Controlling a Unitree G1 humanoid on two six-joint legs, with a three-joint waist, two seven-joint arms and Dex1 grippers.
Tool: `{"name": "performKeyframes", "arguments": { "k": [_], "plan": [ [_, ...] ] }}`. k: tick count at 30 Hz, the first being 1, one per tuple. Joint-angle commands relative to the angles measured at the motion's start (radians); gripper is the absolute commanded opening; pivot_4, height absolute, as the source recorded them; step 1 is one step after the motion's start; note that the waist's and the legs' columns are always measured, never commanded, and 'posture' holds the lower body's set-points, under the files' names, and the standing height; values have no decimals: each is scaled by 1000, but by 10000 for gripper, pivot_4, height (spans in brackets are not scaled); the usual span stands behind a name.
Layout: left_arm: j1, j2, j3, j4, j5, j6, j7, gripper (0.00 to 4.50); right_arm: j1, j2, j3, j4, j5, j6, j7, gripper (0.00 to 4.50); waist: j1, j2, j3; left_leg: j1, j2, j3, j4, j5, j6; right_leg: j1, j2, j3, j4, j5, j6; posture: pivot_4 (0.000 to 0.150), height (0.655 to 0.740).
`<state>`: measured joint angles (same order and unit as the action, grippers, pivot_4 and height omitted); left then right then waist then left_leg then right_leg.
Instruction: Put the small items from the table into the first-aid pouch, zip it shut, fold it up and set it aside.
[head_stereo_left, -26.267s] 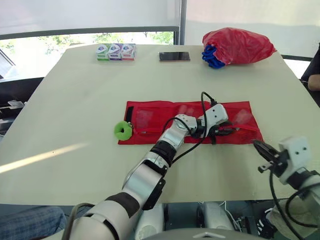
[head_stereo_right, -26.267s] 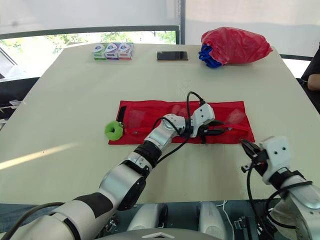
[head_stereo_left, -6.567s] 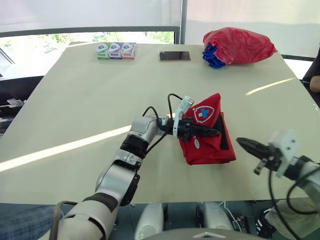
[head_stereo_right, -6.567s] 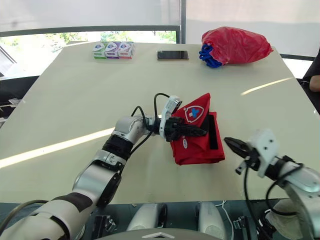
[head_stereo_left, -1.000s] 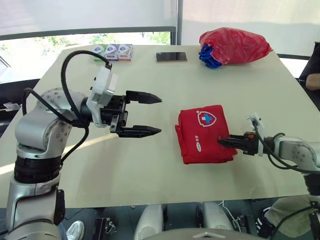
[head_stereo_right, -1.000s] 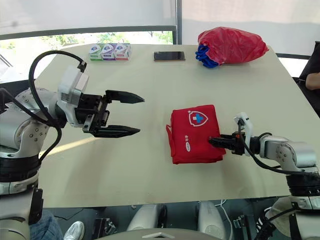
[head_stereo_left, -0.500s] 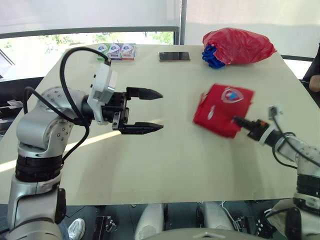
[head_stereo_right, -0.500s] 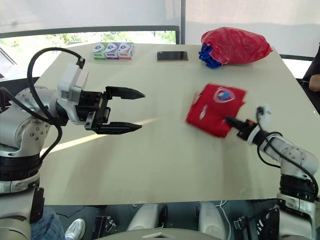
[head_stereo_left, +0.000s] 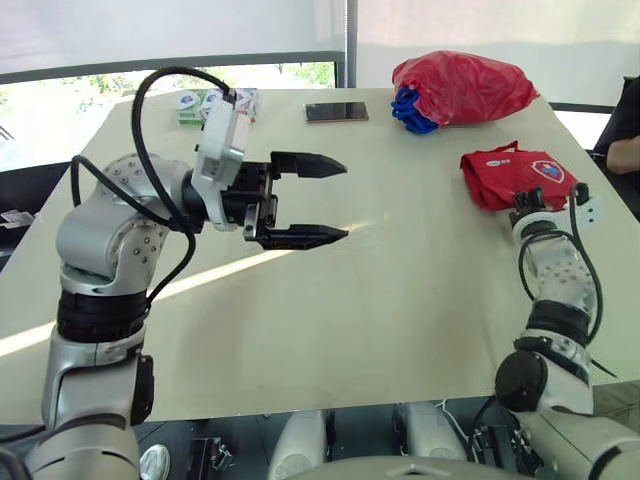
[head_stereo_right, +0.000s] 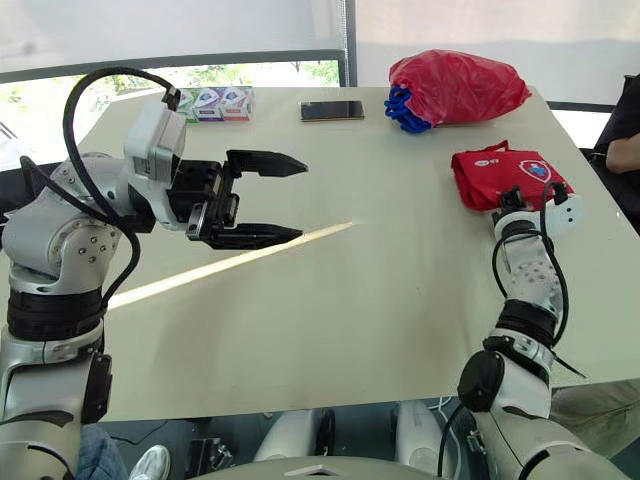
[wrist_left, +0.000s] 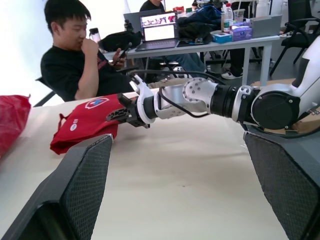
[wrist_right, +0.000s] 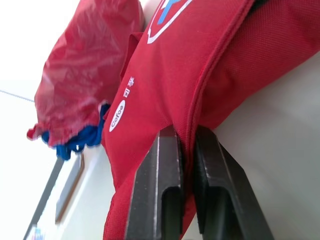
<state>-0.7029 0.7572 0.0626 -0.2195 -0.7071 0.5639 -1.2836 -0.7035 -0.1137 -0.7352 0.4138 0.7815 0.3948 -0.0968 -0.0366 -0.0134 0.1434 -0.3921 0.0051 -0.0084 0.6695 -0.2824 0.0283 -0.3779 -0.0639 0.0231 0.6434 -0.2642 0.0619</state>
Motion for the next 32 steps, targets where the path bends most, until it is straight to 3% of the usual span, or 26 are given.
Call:
{"name": "performKeyframes", "arguments": {
  "k": [1, 3, 6, 7, 10, 14, 19, 28, 32],
  "plan": [
    [-11, 7, 11, 1, 10, -22, 5, 45000, 51, -26, 23, -99, 24, 14, 33, 20287, 0, 0, 0, 0, 0, 0, 0, 0, 0, 0, 0, 0, 0, 0, 0, 1500, 7400],
    [-2, 9, 17, 5, 18, -27, 17, 45000, 145, -66, 76, -204, 21, 89, 80, 31165, 1, 0, 0, -1, 0, -1, 0, 0, 0, 0, 0, 0, 0, 0, 0, 1500, 7400],
    [13, 8, 27, 5, 26, -23, 45, 45000, 300, -161, 185, -357, -15, 174, 184, 43991, 3, 0, 0, -1, 0, -1, 0, 0, 0, 0, -1, 0, 0, 0, 0, 1500, 7400],
    [21, 10, 30, 6, 30, -23, 54, 45000, 356, -199, 221, -406, -33, 184, 229, 44858, 2, 0, 0, -1, 0, 0, 0, -1, 1, 0, -1, 0, -1, 0, 0, 1500, 7400],
    [55, 21, 41, 13, 62, -22, 104, 45000, 510, -302, 252, -543, -28, 214, 346, 44858, -2, 1, 0, 1, 0, 1, 0, -3, 5, 1, 0, 1, -1, 0, 0, 1500, 7400],
    [112, 29, 51, 0, 91, -15, 164, 45000, 676, -450, 318, -654, -136, 67, 597, 44858, -2, 0, 0, 2, 1, 1, -1, -3, 5, 1, 1, 2, -1, 0, 0, 1500, 7400],
    [230, -6, 73, -23, 129, 1, 310, 45000, 832, -547, 302, -718, -174, -115, 882, 44858, 3, -1, 0, 2, 2, 1, 0, -3, 5, 1, 1, 2, -1, 0, 0, 1500, 7400],
    [591, -54, 150, -148, 137, -25, 427, 45000, 974, -583, 198, -700, -107, -255, 1153, 44858, 27, -5, 1, 2, 2, 0, 0, -3, 5, 2, -2, 1, -1, 0, 0, 1500, 7400],
    [748, -35, 173, -144, 191, -145, 366, 45000, 1007, -606, 184, -644, -120, -271, 1222, 44858, 31, -5, 1, 4, 2, 0, -1, -3, 5, 3, -3, 0, -2, 0, 0, 1500, 7400]
  ]
}}
